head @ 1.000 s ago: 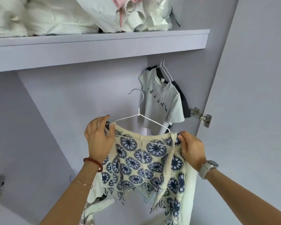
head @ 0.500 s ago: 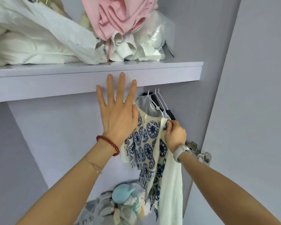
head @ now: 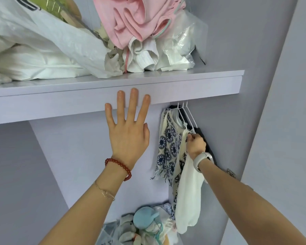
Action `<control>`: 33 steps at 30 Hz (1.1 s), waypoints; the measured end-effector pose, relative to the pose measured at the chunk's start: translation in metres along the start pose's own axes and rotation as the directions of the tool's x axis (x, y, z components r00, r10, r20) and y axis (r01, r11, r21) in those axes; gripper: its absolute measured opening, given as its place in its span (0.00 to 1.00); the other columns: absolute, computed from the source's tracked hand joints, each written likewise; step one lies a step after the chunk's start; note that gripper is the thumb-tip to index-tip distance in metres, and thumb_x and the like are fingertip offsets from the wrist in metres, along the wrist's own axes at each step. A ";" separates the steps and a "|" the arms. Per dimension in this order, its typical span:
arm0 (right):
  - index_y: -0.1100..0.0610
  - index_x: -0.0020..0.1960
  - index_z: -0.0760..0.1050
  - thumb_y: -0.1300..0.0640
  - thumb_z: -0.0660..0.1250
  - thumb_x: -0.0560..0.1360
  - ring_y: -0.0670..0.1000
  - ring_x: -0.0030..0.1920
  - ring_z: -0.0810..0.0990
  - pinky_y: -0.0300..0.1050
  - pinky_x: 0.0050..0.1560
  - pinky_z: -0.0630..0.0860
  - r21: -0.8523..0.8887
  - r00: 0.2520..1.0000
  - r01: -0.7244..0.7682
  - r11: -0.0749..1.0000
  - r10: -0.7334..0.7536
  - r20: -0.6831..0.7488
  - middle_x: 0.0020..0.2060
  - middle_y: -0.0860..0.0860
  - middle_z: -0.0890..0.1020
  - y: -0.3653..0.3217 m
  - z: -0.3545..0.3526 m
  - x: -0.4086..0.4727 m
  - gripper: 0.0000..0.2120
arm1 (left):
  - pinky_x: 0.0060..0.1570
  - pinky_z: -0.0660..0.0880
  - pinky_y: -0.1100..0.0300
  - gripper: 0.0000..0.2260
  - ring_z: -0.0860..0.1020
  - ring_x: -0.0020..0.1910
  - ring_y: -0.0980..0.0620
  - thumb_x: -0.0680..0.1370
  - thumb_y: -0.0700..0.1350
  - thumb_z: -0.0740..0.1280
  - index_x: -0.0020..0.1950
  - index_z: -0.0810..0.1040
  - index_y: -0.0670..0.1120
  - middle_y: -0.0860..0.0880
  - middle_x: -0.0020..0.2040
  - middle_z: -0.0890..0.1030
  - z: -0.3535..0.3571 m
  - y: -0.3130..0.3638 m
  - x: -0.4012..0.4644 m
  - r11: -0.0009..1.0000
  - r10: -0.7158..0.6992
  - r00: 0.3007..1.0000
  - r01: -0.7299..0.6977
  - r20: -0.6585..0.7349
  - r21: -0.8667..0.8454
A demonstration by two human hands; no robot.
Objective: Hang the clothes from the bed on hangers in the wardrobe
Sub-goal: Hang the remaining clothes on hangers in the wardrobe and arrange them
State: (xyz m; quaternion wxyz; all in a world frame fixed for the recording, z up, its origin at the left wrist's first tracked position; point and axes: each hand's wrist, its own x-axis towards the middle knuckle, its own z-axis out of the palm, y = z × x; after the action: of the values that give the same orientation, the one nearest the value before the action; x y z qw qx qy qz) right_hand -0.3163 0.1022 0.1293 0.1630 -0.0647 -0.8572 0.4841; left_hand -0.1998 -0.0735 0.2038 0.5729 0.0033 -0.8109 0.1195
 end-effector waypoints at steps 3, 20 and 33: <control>0.63 0.67 0.67 0.58 0.57 0.79 0.63 0.60 0.70 0.51 0.59 0.67 -0.063 0.995 0.104 0.993 -0.103 0.009 0.61 0.62 0.70 0.004 -0.005 -0.015 0.18 | 0.70 0.42 0.40 0.33 0.51 0.73 0.39 0.71 0.45 0.66 0.75 0.57 0.49 0.44 0.75 0.58 -0.004 -0.001 0.001 1.000 -0.003 1.000 0.004 0.028 -0.030; 0.58 0.66 0.67 0.52 0.52 0.76 0.59 0.63 0.72 0.60 0.60 0.69 -0.656 0.980 -0.025 0.754 -0.111 -0.165 0.62 0.58 0.75 0.201 -0.175 -0.335 0.21 | 0.57 0.66 0.33 0.20 0.74 0.62 0.39 0.70 0.45 0.64 0.61 0.76 0.42 0.41 0.62 0.76 -0.088 0.167 -0.228 0.661 0.473 0.697 0.124 0.539 -0.740; 0.60 0.68 0.65 0.60 0.56 0.78 0.60 0.67 0.65 0.53 0.66 0.62 -0.170 0.398 -0.900 0.401 0.602 -0.692 0.67 0.58 0.68 0.328 -0.351 -0.681 0.19 | 0.48 0.75 0.42 0.18 0.78 0.52 0.38 0.67 0.38 0.73 0.56 0.78 0.39 0.38 0.56 0.78 -0.355 0.391 -0.352 -0.105 0.970 0.222 0.003 -0.102 -0.994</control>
State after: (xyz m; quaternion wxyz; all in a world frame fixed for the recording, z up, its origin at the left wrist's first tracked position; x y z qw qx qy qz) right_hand 0.4272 0.3750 -0.1296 0.1162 -0.6355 -0.7340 0.2094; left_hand 0.1946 0.3303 -0.0859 -0.0932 -0.6567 -0.7341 -0.1455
